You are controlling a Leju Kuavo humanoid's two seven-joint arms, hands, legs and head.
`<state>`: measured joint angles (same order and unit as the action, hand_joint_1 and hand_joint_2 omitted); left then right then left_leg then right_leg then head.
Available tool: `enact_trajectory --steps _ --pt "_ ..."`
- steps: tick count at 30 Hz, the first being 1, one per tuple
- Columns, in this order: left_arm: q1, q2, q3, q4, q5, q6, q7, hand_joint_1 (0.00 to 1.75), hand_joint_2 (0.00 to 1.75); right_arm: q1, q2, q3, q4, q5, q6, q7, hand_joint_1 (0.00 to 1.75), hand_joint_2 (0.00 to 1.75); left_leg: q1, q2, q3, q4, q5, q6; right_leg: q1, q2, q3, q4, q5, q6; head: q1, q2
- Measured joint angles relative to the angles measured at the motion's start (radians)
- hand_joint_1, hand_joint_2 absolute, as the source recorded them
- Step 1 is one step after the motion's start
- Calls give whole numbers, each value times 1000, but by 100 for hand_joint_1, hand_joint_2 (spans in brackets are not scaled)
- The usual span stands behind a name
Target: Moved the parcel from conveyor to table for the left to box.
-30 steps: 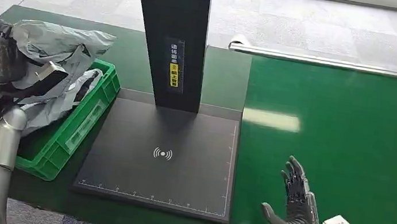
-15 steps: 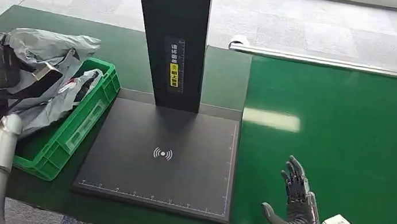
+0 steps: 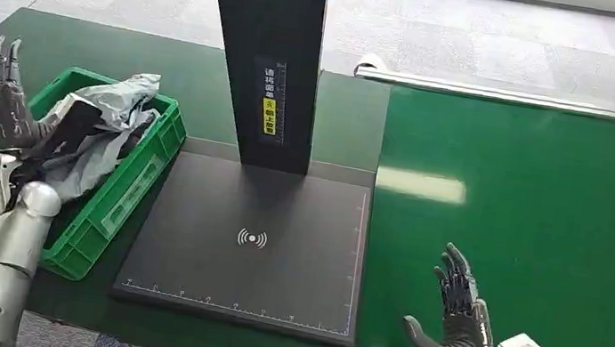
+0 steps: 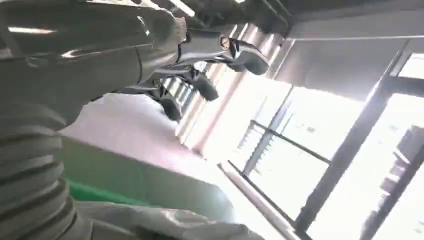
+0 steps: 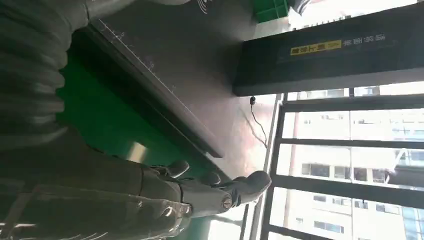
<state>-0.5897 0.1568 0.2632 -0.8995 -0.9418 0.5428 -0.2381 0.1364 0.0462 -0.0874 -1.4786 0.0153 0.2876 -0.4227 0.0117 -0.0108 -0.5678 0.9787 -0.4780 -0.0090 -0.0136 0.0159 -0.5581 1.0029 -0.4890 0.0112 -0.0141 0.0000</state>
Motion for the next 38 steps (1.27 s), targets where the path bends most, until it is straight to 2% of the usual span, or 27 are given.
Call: enact_trajectory --steps 4,7,13,19,24,35,38 --pt "33 -7 -27 -12 193 -91 -68 0 175 5 5 -10 -16 0 -1 10 0 175 0 0 0 0 0 0 0 0 0 0 0 0 0 0" --pt "44 -12 -32 -15 239 -116 -84 0 175 8 7 -17 -23 -1 -1 11 0 175 0 0 0 0 0 0 0 0 0 0 0 0 0 0" --pt "85 -35 -38 -81 568 -310 -181 0 175 8 9 -23 -25 -11 -10 25 0 175 0 0 0 0 0 0 0 0 1 0 0 0 0 0" --pt "304 -109 -154 -368 844 -437 -316 0 175 -5 11 -1 -17 -6 -35 35 0 175 -1 0 0 0 -2 0 -2 0 0 -1 -1 1 0 0" --pt "403 -136 -232 -499 878 -432 -326 0 175 -6 16 23 -16 -2 -46 35 0 175 -1 0 0 0 -2 0 -1 0 0 -1 -1 1 -1 0" --pt "440 -142 -260 -571 888 -435 -326 0 175 -6 16 35 -16 -2 -51 35 0 175 -1 0 1 0 -1 0 -1 0 2 0 -1 1 0 0" --pt "464 -153 -272 -586 954 -518 -325 0 175 -7 17 46 -16 6 -42 40 0 175 -1 0 1 0 -1 0 -1 0 1 0 -1 1 0 0"
